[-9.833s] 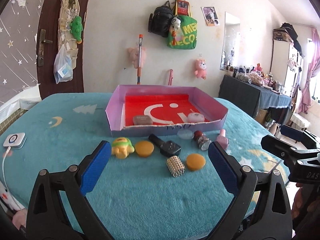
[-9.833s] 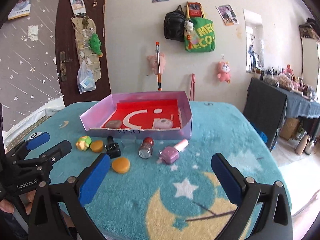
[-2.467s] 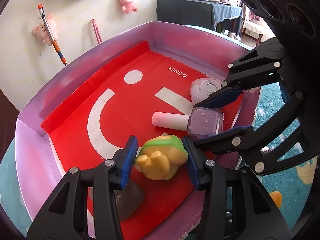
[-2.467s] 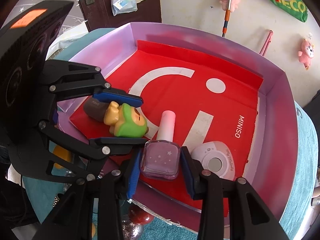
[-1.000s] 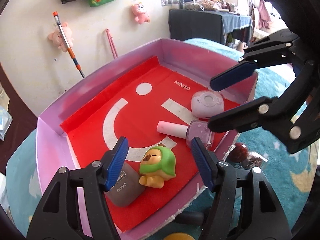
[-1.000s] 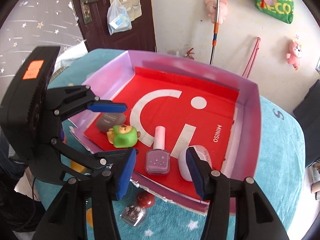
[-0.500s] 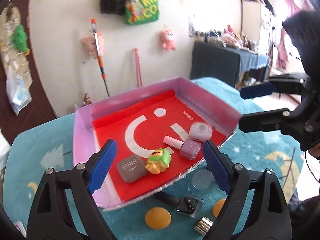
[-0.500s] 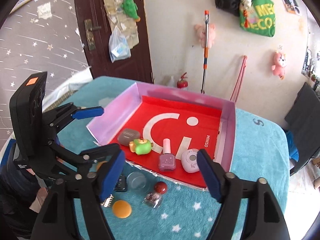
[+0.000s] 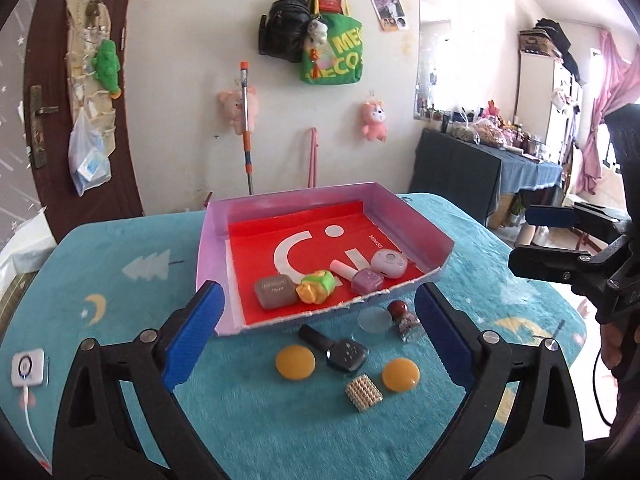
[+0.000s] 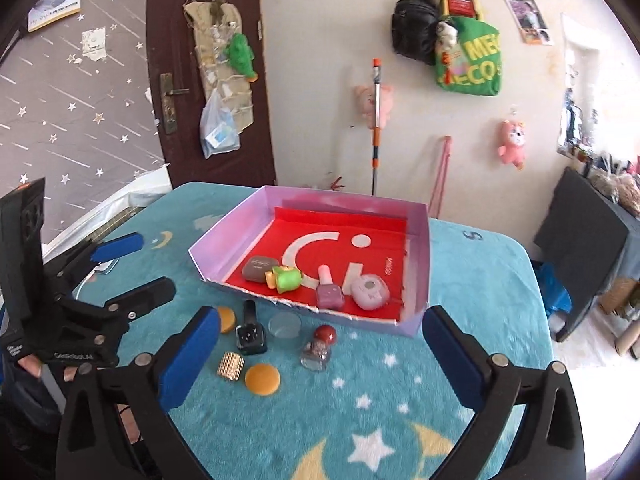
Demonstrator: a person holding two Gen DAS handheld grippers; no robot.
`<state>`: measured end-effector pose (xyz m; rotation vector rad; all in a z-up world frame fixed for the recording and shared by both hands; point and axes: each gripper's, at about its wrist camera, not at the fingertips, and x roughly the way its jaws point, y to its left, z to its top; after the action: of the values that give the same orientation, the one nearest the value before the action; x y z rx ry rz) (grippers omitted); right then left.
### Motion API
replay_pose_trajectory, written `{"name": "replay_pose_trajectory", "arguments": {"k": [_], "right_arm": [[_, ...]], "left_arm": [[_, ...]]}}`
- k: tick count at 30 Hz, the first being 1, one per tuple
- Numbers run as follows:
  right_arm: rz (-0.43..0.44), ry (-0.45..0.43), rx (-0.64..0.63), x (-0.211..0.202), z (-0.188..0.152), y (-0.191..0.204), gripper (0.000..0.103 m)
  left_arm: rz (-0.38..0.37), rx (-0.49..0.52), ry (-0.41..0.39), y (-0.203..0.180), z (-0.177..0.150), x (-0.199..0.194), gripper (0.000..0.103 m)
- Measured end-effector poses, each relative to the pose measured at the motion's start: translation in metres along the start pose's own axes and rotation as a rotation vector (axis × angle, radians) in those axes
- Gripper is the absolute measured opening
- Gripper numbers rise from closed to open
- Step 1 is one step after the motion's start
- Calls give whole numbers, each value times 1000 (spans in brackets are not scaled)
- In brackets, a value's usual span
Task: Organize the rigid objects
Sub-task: 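Open both tools and withdraw them from the box over the blanket, then move both open tools back toward the objects on the blanket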
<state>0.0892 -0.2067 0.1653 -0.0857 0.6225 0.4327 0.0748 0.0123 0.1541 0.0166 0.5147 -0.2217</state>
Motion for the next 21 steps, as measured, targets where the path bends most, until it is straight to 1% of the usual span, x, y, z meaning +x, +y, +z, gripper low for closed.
{"name": "replay_pose_trajectory", "arguments": {"k": [3,5,7,11,16,21], "right_arm": [[-52,-22,21,-7,-18,0,103],[-98,-29,33,-7,-32,0,103],[-121,-34,45,-6,-44,0,103],[-179,-54,75,4,-72,-3,103],[-207,-48,110,20,-97,-7,103],[-235,-43,162,32,-122,-12,103]], "left_arm": [[6,-28,-1,-3,-18,-10,98],[18,-49,4,-3,-28,-10,98],[29,-67,11,-3,-40,-10,98],[64,-69,26,-7,-62,-7,98],[81,-100,58,-9,-85,4,98],[126,-100,45,-14,-105,11,98]]}}
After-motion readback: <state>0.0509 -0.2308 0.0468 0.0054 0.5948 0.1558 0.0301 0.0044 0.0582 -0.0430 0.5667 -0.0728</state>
